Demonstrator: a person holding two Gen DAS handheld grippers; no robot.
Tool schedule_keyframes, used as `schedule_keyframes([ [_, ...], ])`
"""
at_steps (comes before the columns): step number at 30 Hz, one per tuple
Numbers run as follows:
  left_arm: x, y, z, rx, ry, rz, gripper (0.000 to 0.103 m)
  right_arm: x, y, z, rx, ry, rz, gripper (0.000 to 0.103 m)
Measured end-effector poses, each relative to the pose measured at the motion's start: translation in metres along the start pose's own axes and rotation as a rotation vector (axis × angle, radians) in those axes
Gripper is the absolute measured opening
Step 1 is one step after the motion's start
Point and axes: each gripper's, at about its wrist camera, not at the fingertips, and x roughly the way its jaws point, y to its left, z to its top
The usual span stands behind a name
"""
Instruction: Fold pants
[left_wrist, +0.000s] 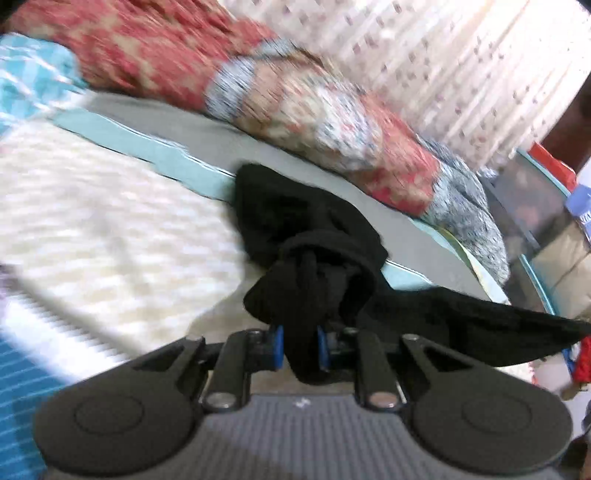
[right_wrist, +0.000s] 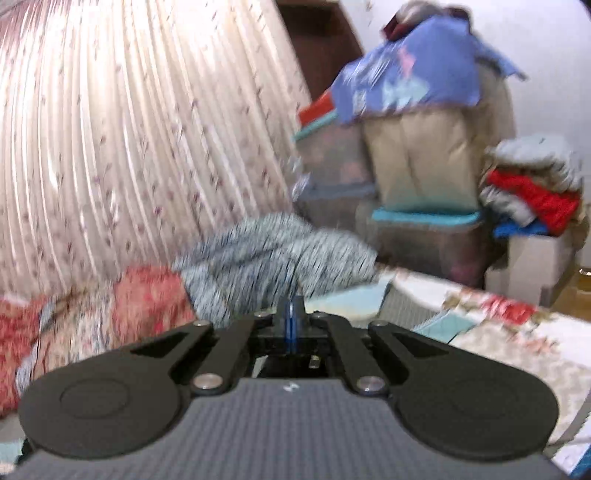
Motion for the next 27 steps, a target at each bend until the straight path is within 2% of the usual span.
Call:
schedule_keyframes([
  [3,-0.027,0.03,-0.027,0.009,0.032,0.126,0.015,0.006,-0.014,-0.009,0.012,0.019,-0.053,0.003],
  [5,-0.023,0.051,-0.045,-0.016,0.092,0.201,0.019,0.014,-0.024,-0.022,0.012,0.067,-0.1,0.002],
  [7,-0.011,0.067,-0.057,-0.063,0.154,0.253,0.022,0.023,-0.028,-0.042,-0.035,0.105,-0.165,0.003],
  [9,-0.007,0.076,-0.063,-0.102,0.176,0.272,0.029,0.034,-0.032,-0.061,-0.082,0.193,-0.211,0.008],
  [10,-0.007,0.078,-0.064,-0.13,0.175,0.278,0.045,0.031,-0.036,-0.067,-0.083,0.223,-0.228,0.008],
  [11,-0.007,0.08,-0.062,-0.155,0.164,0.275,0.057,0.031,-0.041,-0.073,-0.07,0.251,-0.24,0.011],
  [13,-0.01,0.077,-0.058,-0.178,0.134,0.253,0.063,0.025,-0.053,-0.079,-0.015,0.272,-0.236,0.02],
  [15,-0.012,0.074,-0.053,-0.183,0.116,0.226,0.084,0.014,-0.065,-0.085,0.043,0.283,-0.216,0.041],
  [16,-0.009,0.073,-0.052,-0.189,0.108,0.219,0.098,0.009,-0.071,-0.089,0.077,0.291,-0.211,0.043],
  [18,-0.001,0.07,-0.049,-0.199,0.113,0.217,0.098,0.0,-0.084,-0.099,0.157,0.325,-0.194,0.043],
  [22,0.022,0.075,-0.054,-0.247,0.19,0.218,0.098,-0.011,-0.105,-0.124,0.359,0.424,-0.128,0.043],
  [25,0.029,0.072,-0.057,-0.237,0.196,0.237,0.095,-0.009,-0.108,-0.139,0.38,0.469,-0.164,0.043],
  [27,0.03,0.068,-0.056,-0.223,0.197,0.234,0.089,0.001,-0.11,-0.143,0.386,0.48,-0.185,0.043],
])
